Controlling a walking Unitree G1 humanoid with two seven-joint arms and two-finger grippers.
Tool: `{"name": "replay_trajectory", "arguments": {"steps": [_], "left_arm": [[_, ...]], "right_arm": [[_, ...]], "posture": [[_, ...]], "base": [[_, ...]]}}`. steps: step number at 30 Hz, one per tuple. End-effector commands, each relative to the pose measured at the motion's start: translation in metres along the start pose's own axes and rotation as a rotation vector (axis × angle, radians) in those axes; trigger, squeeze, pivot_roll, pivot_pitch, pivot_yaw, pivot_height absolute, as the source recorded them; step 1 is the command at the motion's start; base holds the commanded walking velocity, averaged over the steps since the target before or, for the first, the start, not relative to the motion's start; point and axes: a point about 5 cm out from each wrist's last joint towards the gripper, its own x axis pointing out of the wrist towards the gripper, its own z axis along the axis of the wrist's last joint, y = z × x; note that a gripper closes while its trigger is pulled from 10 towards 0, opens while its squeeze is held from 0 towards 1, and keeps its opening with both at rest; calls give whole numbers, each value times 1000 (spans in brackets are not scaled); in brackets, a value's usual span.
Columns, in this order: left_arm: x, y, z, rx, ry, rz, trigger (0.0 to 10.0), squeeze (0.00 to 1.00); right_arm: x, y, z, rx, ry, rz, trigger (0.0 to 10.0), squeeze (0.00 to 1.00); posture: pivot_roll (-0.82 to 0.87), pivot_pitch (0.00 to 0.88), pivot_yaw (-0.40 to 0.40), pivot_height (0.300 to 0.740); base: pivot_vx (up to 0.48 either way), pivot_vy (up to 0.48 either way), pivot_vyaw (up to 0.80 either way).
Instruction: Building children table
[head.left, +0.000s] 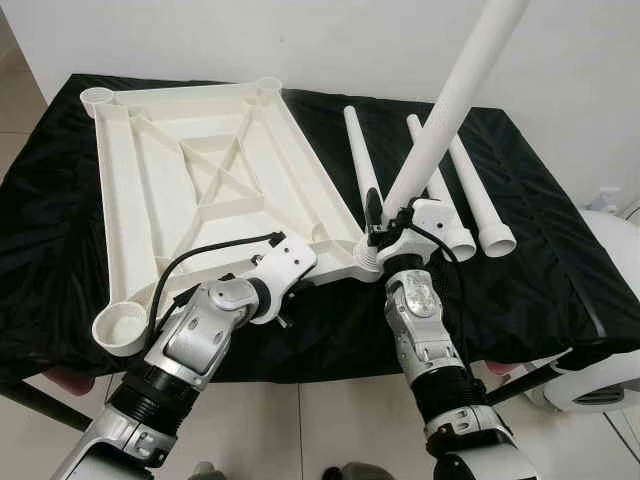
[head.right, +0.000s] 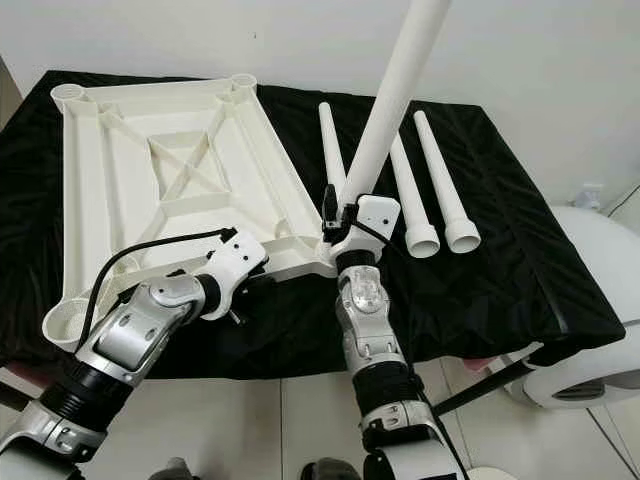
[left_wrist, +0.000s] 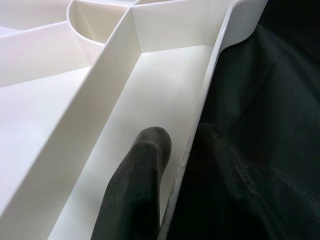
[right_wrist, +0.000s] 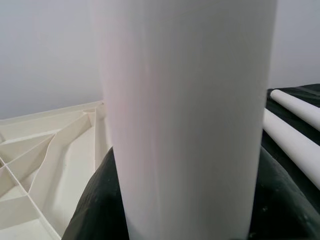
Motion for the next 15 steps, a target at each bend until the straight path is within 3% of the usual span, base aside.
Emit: {"name": "replay_trajectory", "arguments": {"steps": [1, 15], "left_arm": [[-1, -7, -14, -16, 60, -53, 10000, 0], [-1, -11, -12, -18, 47, -65, 10000, 0]], "right_arm": [[-21, -44, -39, 10, 206, -253, 10000, 0], [-21, -39, -36, -7, 189, -193, 10000, 0]], "posture": [[7, 56, -54, 740], [3, 46, -63, 740]], "base": [[0, 0, 0], [0, 0, 0]]}}
